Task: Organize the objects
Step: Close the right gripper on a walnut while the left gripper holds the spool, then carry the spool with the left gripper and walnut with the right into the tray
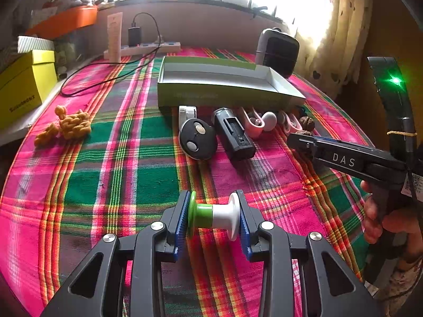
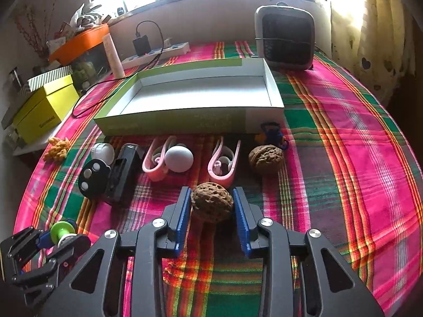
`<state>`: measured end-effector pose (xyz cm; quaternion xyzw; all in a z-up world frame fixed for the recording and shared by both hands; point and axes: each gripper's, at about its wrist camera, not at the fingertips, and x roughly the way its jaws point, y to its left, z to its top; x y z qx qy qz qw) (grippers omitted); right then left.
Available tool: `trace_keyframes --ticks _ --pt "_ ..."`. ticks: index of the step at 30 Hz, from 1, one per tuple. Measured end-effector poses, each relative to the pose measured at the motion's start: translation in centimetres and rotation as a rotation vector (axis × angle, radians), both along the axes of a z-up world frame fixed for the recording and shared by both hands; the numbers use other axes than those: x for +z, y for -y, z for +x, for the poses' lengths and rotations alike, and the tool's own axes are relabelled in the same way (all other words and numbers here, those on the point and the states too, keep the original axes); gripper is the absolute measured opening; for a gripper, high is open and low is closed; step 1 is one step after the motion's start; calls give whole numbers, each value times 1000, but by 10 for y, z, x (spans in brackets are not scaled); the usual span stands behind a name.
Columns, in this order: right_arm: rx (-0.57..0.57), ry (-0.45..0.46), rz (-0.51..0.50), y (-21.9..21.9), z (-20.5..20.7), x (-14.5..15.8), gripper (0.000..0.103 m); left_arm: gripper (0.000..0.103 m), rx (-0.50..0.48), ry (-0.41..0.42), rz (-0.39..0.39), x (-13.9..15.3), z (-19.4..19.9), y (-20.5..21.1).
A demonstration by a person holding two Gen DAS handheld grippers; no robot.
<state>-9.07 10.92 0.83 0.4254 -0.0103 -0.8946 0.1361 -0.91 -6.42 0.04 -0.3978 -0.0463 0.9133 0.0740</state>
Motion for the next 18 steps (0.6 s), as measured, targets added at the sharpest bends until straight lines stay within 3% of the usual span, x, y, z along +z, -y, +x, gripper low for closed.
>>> trace_keyframes --ticks 18 --pt "36 -14 -25 -1 9 4 33 31 -3 -13 0 1 -4 0"
